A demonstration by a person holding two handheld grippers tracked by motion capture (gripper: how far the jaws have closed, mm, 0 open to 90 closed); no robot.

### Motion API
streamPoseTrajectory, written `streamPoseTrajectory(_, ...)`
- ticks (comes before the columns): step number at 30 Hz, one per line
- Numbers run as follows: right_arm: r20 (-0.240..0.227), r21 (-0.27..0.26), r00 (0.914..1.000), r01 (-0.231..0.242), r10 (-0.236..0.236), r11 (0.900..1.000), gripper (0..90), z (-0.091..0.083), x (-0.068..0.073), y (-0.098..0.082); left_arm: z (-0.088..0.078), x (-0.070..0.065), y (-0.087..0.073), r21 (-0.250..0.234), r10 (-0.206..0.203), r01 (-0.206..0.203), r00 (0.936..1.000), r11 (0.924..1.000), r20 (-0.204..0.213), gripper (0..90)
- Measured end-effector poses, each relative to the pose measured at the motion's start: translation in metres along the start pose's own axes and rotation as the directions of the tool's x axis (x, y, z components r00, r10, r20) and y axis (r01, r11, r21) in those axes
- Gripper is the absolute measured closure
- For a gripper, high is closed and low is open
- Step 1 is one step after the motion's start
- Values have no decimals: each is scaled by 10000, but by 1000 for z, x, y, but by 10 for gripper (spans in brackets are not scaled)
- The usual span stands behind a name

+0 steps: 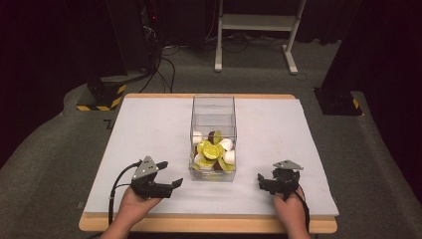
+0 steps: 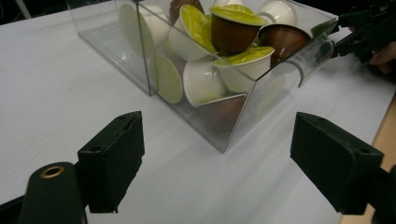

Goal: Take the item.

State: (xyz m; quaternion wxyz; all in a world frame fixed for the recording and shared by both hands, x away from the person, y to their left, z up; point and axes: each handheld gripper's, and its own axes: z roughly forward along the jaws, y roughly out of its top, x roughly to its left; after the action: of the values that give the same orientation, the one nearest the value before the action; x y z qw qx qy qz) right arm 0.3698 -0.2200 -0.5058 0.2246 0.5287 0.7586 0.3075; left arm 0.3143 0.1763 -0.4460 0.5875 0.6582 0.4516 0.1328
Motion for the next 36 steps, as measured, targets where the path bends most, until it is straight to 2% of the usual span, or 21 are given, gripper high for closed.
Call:
streamPoseTrajectory(7,0,0,10000,-1,1,10000,78,0,0,0,6,-5,7,24,193,-193,9995,9998,235,180)
streamPoseTrajectory(13,-4,3,10000,-4,4,10000,78,0,0,0,15,-8,13,-83,146,-143,9992,9999,377,182)
streamPoseTrajectory(20,-6,2,10000,-1,1,10000,78,0,0,0,22,-12,19,-84,391,-386,9973,9992,615,186)
streamPoseTrajectory(25,-10,1,10000,-7,7,10000,78,0,0,0,28,-12,22,-94,244,-237,9965,9997,801,187)
streamPoseTrajectory(26,-9,1,10000,-8,8,10000,78,0,0,0,32,-11,24,-104,103,-94,9962,9999,869,187)
streamPoseTrajectory(33,-20,1,10000,-12,12,10000,78,0,0,0,41,-11,30,-142,121,-110,9967,9998,805,189)
streamPoseTrajectory(34,-20,3,10000,-12,12,10000,78,0,0,0,43,-12,31,-266,-63,85,9968,9996,799,191)
streamPoseTrajectory(36,-20,1,10000,-10,10,10000,78,0,0,0,45,-12,33,-169,70,-57,9968,9998,801,191)
